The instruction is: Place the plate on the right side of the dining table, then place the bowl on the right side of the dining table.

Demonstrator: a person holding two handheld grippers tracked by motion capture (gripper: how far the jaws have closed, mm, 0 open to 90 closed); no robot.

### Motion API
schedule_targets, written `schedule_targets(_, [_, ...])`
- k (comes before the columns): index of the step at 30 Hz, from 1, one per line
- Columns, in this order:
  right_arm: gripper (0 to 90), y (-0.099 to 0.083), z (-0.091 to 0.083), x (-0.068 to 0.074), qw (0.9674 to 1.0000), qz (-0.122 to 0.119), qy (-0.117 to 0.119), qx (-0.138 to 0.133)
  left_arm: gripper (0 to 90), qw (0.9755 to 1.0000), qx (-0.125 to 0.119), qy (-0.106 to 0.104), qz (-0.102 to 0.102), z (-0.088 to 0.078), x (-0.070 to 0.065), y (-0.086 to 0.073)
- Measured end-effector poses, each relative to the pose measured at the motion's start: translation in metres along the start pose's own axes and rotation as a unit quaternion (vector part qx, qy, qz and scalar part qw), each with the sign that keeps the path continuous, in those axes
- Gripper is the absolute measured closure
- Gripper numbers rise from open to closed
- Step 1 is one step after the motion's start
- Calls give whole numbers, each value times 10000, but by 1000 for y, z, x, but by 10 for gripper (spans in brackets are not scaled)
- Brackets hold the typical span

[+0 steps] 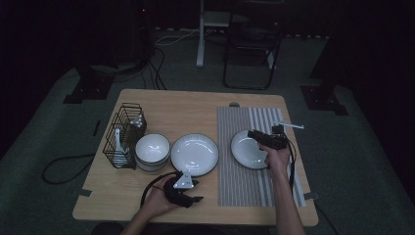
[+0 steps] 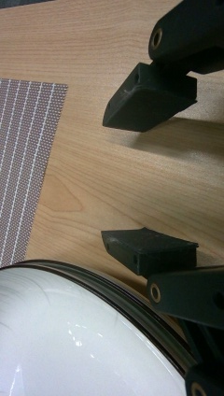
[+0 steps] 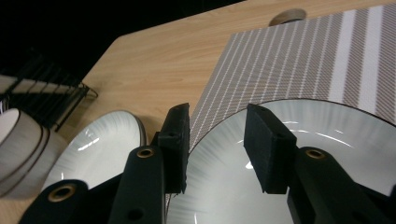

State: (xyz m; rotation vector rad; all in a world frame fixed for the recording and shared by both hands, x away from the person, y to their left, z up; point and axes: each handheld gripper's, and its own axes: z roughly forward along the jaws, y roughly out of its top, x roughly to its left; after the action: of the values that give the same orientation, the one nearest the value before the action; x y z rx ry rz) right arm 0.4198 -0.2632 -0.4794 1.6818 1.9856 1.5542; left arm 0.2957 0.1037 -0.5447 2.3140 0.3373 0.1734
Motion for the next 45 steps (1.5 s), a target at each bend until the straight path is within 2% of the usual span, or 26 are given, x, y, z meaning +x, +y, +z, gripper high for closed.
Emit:
schedule_targets(5, [603,-1,5,9,9997,-232,76,67,401,10000,-1,-4,2,0,0,0])
schedule_targets(12, [589,-1,11,15,9996,-240,131,103,401,10000,-1,-6,2,0,0,0])
schedule_targets(20, [555,6,19,31,9989,-388,238,124,398,10000,0,-10,17,0,0,0])
schedule_targets(30, [515,10,25,41,9984,-466,255,201,393,10000,-1,-28,20,0,0,0])
schedule_targets(36, [522,13,28,48,9981,-480,307,228,392,10000,-6,-32,15,0,0,0])
schedule_targets(45, [509,15,32,59,9963,-726,357,303,392,10000,23,-33,42,0,0,0])
